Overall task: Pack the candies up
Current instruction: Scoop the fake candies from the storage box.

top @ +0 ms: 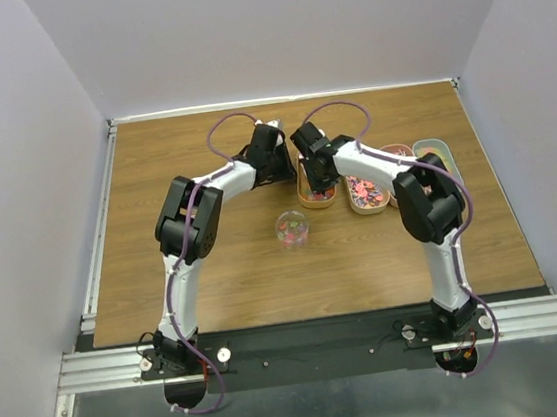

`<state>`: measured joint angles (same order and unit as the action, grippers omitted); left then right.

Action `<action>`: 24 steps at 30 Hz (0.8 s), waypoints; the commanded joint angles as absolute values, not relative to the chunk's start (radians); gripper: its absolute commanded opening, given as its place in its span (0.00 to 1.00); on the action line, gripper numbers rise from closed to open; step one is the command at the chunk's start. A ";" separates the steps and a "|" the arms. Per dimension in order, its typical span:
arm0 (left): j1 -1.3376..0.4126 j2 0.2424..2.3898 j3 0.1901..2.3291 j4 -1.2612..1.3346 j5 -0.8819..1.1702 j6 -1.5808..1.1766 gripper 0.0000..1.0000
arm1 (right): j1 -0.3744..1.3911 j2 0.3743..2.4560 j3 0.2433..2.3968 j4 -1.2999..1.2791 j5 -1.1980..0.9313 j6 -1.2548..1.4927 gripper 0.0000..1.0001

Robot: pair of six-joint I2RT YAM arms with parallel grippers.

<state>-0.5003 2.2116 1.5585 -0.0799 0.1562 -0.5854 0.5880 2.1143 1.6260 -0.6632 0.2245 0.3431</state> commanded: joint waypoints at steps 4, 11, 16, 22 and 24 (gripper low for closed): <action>-0.509 2.142 1.546 -0.097 0.166 -0.612 0.26 | 0.595 2.010 1.520 -0.519 0.270 0.310 0.01; -0.485 2.106 1.583 -0.112 0.130 -0.614 0.32 | 0.595 1.915 1.491 -0.517 0.275 0.265 0.01; -0.463 2.060 1.603 -0.129 0.048 -0.588 0.39 | 0.594 1.853 1.468 -0.523 0.255 0.226 0.01; -0.436 1.961 1.589 -0.163 -0.052 -0.552 0.52 | 0.597 1.746 1.445 -0.625 0.164 0.174 0.01; -0.434 1.902 1.553 -0.164 -0.089 -0.529 0.56 | 0.595 1.712 1.447 -0.676 0.137 0.158 0.01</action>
<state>-0.4454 2.0369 1.5894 -0.1375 0.0460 -0.5808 0.5880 1.7966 1.4590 -0.5705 0.2104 0.2153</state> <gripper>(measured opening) 0.515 0.073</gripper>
